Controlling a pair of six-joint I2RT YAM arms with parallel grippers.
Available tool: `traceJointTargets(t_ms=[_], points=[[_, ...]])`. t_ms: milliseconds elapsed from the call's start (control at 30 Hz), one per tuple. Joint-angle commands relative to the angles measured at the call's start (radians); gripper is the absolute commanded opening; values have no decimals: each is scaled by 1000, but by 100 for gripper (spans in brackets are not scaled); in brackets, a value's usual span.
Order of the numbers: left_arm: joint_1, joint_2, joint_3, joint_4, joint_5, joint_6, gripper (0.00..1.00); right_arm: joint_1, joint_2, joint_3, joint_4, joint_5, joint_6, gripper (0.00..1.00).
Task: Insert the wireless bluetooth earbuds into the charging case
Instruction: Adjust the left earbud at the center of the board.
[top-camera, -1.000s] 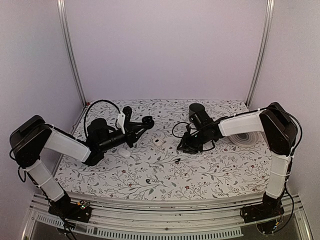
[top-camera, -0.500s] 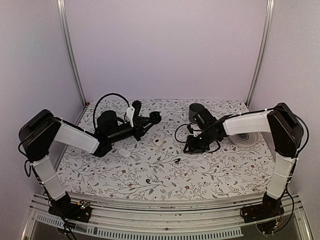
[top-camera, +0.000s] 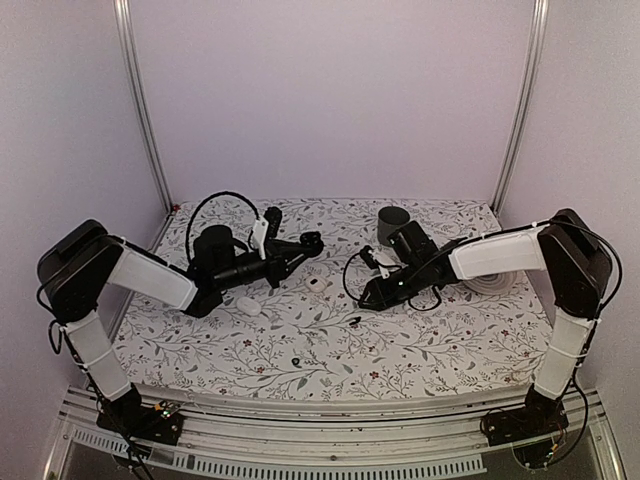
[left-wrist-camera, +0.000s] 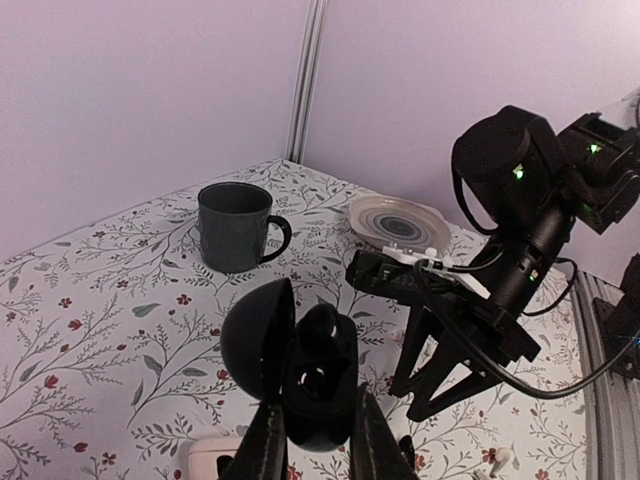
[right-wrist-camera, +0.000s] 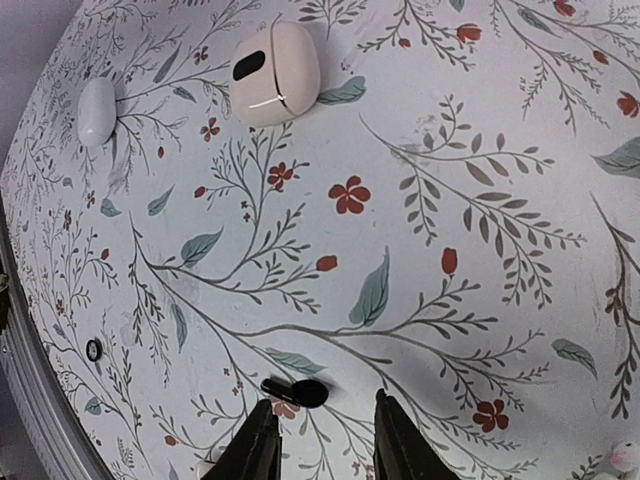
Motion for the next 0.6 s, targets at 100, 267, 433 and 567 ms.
traceJointTargets(t_ms=[100, 267, 433, 567], points=[[12, -73, -24, -36, 27, -3, 0, 5, 114, 53, 133, -79, -27, 38], [13, -88, -30, -1, 22, 8, 0, 6, 112, 34, 145, -131, -5, 42], [14, -68, -12, 21, 38, 7, 0, 7, 110, 12, 137, -169, 6, 42], [14, -56, -13, 46, 46, -1, 0, 8, 95, -35, 172, -217, 26, 42]])
